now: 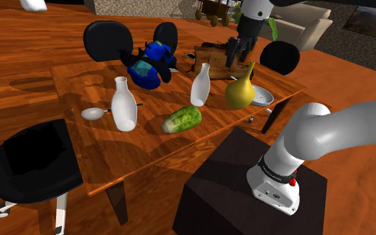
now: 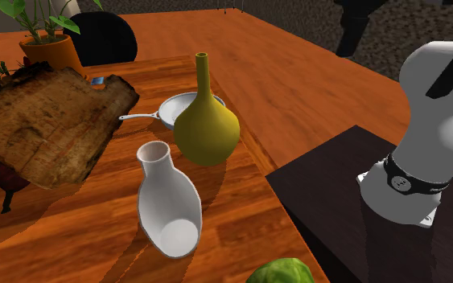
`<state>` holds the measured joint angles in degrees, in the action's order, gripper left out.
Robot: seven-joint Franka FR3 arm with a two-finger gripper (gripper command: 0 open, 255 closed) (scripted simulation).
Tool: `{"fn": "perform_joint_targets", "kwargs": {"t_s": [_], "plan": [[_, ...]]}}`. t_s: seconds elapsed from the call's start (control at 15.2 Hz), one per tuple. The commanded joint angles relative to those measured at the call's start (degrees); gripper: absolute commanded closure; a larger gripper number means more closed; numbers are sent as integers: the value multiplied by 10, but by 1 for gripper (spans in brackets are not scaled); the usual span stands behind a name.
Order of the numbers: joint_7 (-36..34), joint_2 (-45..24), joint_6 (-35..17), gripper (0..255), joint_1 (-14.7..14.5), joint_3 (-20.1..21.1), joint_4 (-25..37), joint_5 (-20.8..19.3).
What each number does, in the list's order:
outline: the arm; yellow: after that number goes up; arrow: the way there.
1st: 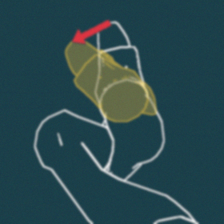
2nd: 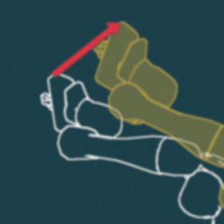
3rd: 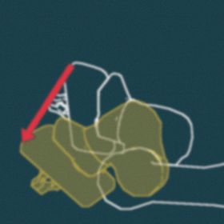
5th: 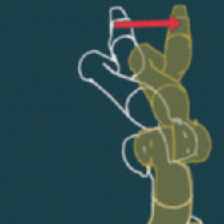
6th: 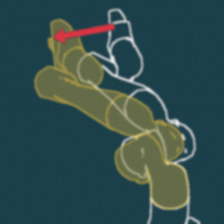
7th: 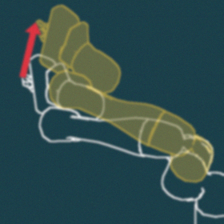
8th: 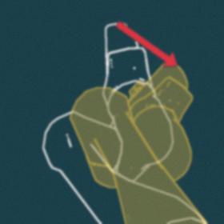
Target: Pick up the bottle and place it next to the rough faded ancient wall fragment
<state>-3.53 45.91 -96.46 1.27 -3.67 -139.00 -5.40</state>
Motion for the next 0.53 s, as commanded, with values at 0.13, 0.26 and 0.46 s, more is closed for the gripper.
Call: {"fn": "perform_joint_targets", "kwargs": {"t_s": [0.13,0.26,0.46], "plan": [[12,-30,-37,0,4,-16,0,-7],[24,-62,-73,0,8,-32,2,-13],[42,-115,-125,0,11,-55,13,-18]]}}
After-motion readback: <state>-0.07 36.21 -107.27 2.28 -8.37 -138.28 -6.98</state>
